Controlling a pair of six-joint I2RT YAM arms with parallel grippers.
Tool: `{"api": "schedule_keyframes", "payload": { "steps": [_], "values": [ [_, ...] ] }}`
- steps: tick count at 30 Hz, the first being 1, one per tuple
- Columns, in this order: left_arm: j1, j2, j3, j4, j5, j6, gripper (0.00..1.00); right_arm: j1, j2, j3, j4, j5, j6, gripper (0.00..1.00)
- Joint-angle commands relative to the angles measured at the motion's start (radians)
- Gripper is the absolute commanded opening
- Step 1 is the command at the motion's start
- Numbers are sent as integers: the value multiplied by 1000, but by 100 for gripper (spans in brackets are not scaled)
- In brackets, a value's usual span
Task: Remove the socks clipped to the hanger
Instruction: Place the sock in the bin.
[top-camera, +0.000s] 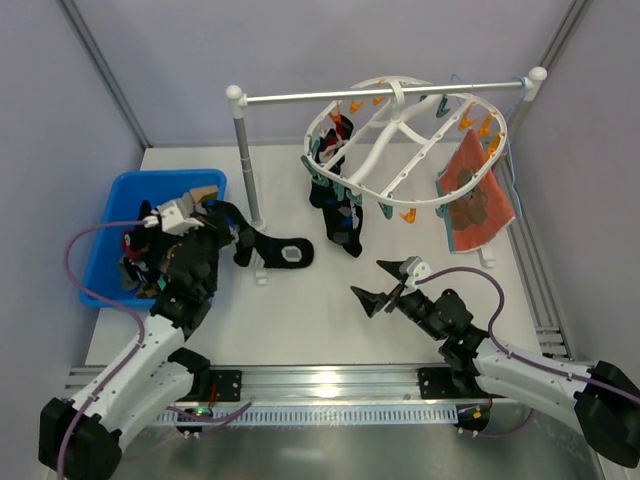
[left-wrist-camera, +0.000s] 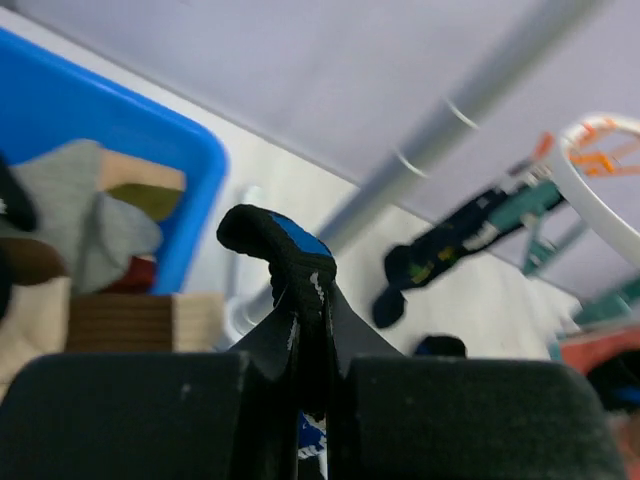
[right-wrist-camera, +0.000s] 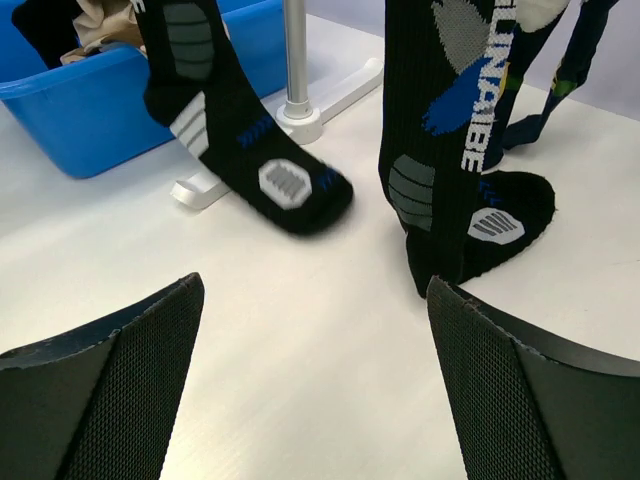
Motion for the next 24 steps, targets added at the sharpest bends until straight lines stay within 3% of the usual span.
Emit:
{"api": "schedule_keyframes", "payload": {
  "steps": [1, 4, 6, 8, 13, 17, 24],
  "values": [
    [152, 16, 88, -88, 60, -128, 0, 6, -12, -89, 51, -11, 3, 92],
    [342, 89, 226, -147, 114, -188, 0, 4, 5, -89, 63, -29, 3, 92],
    [415, 144, 370, -180, 228, -243, 0, 4, 16, -88, 69, -29, 1, 92],
    [486, 238, 466, -224, 250, -275, 0, 6, 31, -86, 76, -29, 1, 92],
    [495, 413, 760, -364, 59, -200, 0, 6, 53, -83, 83, -29, 3, 92],
    [525, 430, 751, -344, -81, -130, 0, 6, 62, -80, 85, -29, 3, 92],
    [639, 448, 819, -338, -95, -71, 0, 6, 85, -74, 92, -29, 3, 92]
  ]
}}
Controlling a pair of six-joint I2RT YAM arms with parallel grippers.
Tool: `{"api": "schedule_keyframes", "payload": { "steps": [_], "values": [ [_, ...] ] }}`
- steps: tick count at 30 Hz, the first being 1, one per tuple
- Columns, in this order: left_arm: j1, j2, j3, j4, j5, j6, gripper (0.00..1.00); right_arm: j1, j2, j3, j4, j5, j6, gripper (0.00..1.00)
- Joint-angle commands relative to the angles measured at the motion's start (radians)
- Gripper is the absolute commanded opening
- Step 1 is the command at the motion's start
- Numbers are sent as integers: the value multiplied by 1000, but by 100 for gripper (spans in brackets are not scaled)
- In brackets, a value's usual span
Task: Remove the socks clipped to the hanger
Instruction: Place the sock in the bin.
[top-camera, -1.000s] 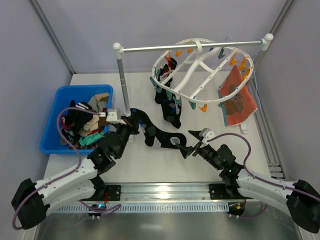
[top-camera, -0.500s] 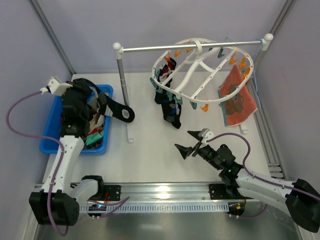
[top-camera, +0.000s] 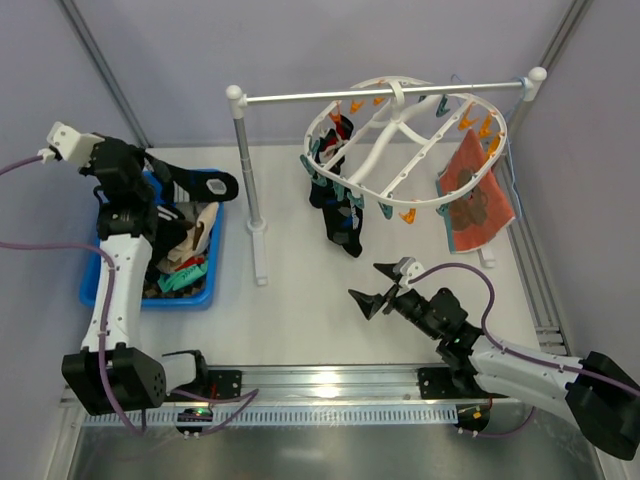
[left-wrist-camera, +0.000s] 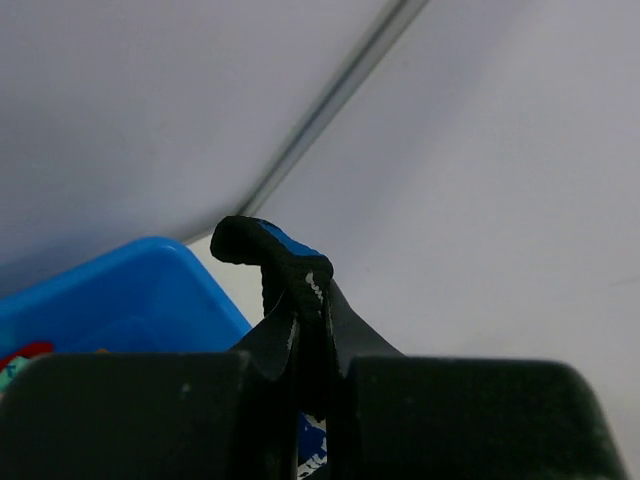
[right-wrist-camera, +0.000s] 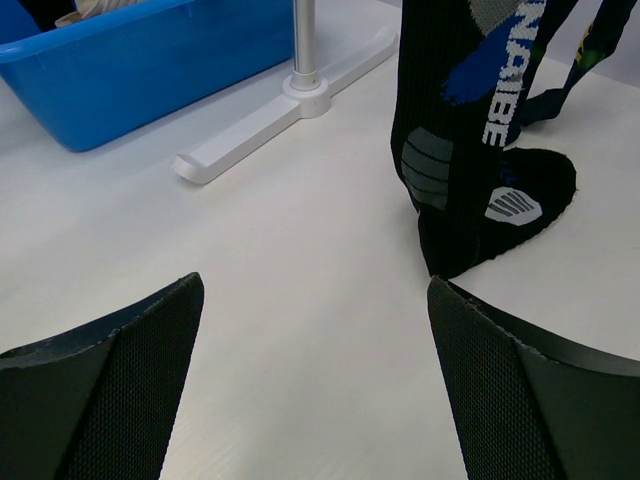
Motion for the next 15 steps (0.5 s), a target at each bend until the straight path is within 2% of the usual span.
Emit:
{"api": "schedule_keyframes", "payload": {
  "steps": [1, 5, 11, 15],
  "values": [
    [52, 7, 78, -10, -37, 58, 0, 4, 14, -74, 65, -7, 1, 92],
    [53, 10, 65, -2, -47, 91, 0, 4, 14, -74, 67, -7, -20, 92],
    [52, 24, -72, 56, -10, 60, 0, 6, -9, -80, 59, -7, -14, 92],
    [11, 20, -182, 148, -49, 94, 1, 6, -26, -85, 56, -7, -12, 92]
  ]
}}
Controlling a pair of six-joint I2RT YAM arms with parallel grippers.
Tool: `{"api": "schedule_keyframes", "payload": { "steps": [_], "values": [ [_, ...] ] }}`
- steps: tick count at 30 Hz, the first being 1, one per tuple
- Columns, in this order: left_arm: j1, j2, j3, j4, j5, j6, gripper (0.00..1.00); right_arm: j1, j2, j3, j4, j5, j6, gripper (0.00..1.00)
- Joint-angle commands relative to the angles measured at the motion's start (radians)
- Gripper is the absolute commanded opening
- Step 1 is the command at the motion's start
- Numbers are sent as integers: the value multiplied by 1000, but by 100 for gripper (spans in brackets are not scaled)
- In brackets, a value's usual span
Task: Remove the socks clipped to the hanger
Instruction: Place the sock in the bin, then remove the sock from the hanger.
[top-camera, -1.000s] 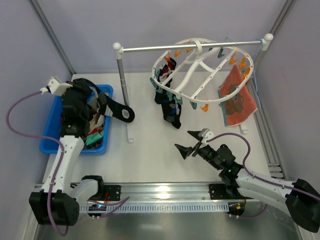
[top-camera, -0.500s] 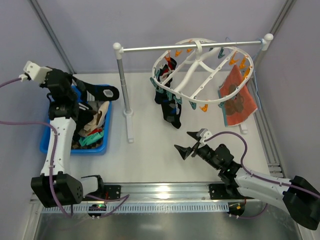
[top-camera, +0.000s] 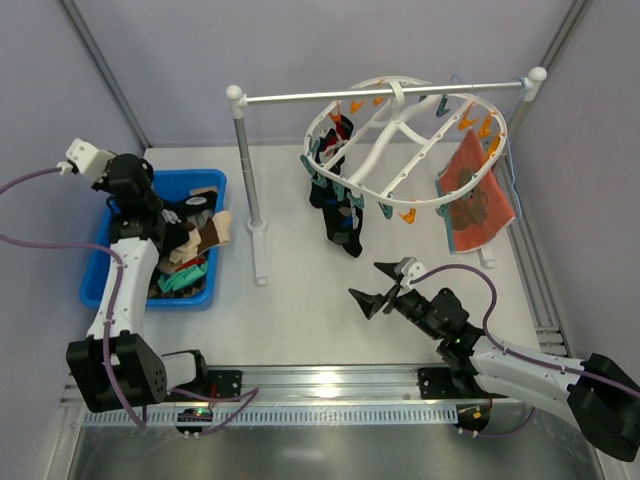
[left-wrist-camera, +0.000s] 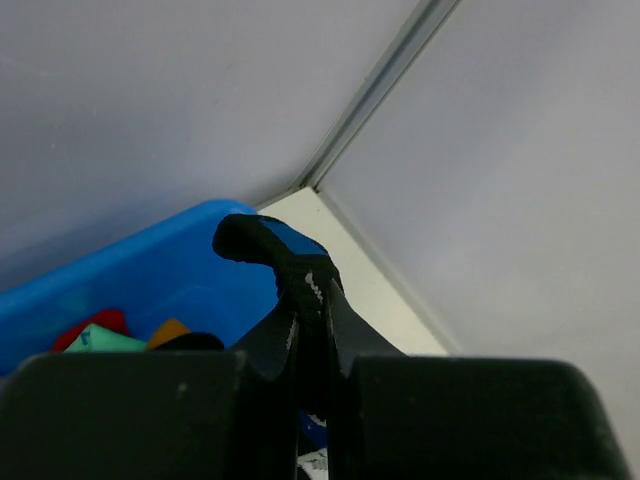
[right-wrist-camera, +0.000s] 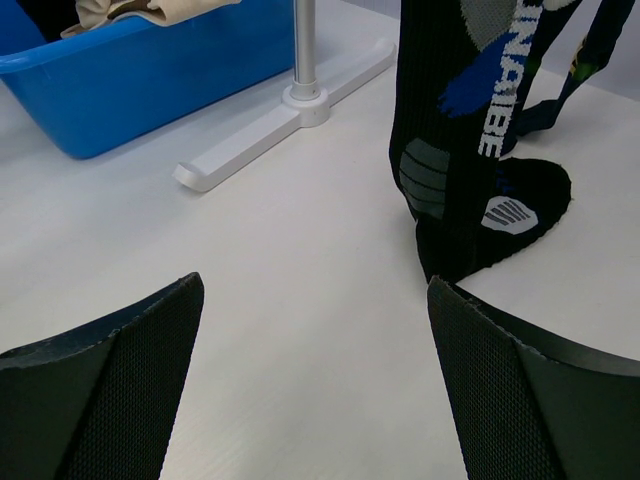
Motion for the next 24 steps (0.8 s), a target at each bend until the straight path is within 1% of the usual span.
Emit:
{"api": "schedule_keyframes", "payload": {
  "steps": [1, 3, 4, 5, 7, 8, 9, 10, 12, 13, 15, 21, 23, 24],
  "values": [
    [-39, -4, -79, 119, -47, 49, 8, 6, -21, -85, 53, -7, -6, 92],
    [-68, -22, -139, 177, -65, 63, 22, 6, -24, -86, 53, -7, -5, 92],
    [-77, -30, -156, 194, -75, 78, 41, 6, -25, -86, 53, -7, -5, 92],
    [-86, -36, -183, 207, -99, 91, 50, 6, -24, -86, 53, -5, -5, 92],
    [-128, -54, -200, 231, -140, 112, 75, 6, -24, -86, 53, -7, -5, 92],
    [-131, -63, -206, 239, -182, 139, 78, 4, -24, -85, 53, -7, -5, 92],
    [-181, -76, -214, 245, -211, 149, 80, 6, -22, -88, 54, -5, -5, 92],
    [-197, -86, -217, 251, -243, 158, 83, 6, -22, -88, 54, -7, -5, 92],
    [-247, -118, -228, 288, -326, 186, 84, 6, -21, -88, 56, -7, -5, 92],
    [-264, -131, -232, 288, -352, 199, 85, 4, -21, -85, 56, -7, -5, 92],
    [-313, -152, -240, 346, -398, 250, 85, 6, -18, -86, 57, -38, -5, 92],
    [-404, -197, -206, 372, -409, 273, 86, 6, -7, -85, 57, -28, -6, 92],
    [-432, -198, -212, 403, -411, 278, 86, 6, -9, -85, 59, -25, -6, 92],
    [-465, -197, -217, 443, -411, 284, 86, 7, -10, -85, 59, -24, -6, 92]
  ]
}}
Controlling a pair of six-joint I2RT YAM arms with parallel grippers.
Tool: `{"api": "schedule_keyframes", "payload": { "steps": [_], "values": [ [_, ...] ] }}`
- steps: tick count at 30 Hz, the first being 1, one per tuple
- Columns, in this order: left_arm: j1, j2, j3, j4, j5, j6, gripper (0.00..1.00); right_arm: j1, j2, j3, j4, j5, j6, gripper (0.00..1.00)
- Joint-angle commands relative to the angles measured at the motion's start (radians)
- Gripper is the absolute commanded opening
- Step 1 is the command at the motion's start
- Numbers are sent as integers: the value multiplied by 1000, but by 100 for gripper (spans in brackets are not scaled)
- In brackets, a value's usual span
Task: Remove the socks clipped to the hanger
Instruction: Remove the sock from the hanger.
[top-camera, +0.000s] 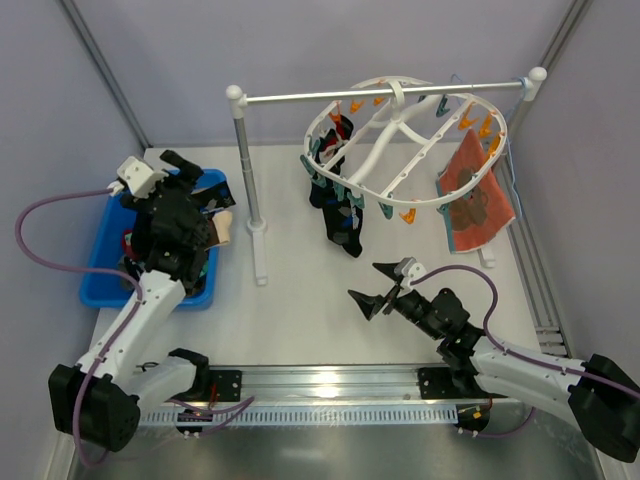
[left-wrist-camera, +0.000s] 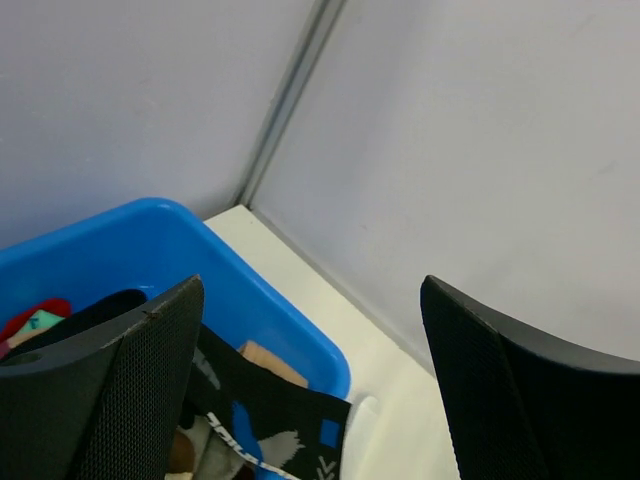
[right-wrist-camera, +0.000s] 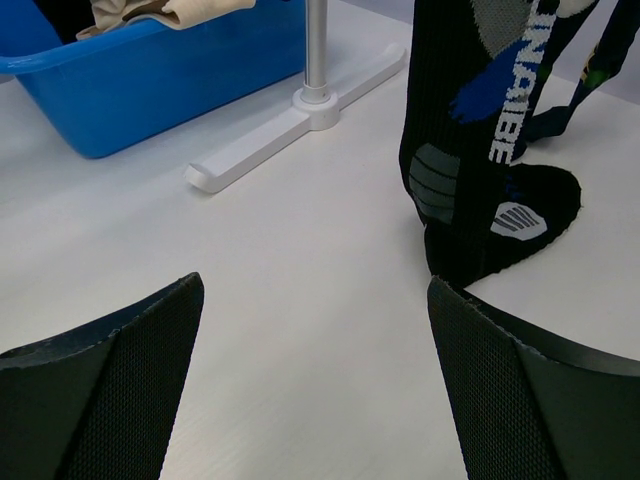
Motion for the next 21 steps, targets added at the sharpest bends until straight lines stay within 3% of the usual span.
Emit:
{"api": "schedule_keyframes", "payload": {
  "steps": [1, 6, 9, 10, 11, 12, 15, 18, 21],
  "values": [
    [-67, 1, 5, 140, -51, 47, 86, 6, 1, -86, 59, -2, -6, 92],
    [-218, 35, -79, 359, -45, 133, 87, 6, -10, -94, 62, 43, -5, 92],
    [-288, 26, -215, 491, 68, 85, 87, 7, -11, -95, 68, 69, -5, 92],
    [-293, 24, -252, 555, 131, 62, 87, 4, -10, -95, 69, 72, -6, 92],
    [-293, 23, -292, 582, 309, 21, 87, 6, -10, -95, 69, 76, -6, 92],
    [-293, 44, -339, 609, 396, 21, 87, 6, -10, -97, 73, 83, -8, 92],
    [-293, 117, -361, 663, 691, 42, 87, 6, -13, -105, 92, 124, -14, 93],
    [-293, 254, -378, 780, 881, 93, 87, 6, -11, -77, 84, 158, -31, 92],
    [-289, 401, -450, 1016, 914, 99, 88, 6, 36, -7, 82, 178, -57, 93]
  ]
}}
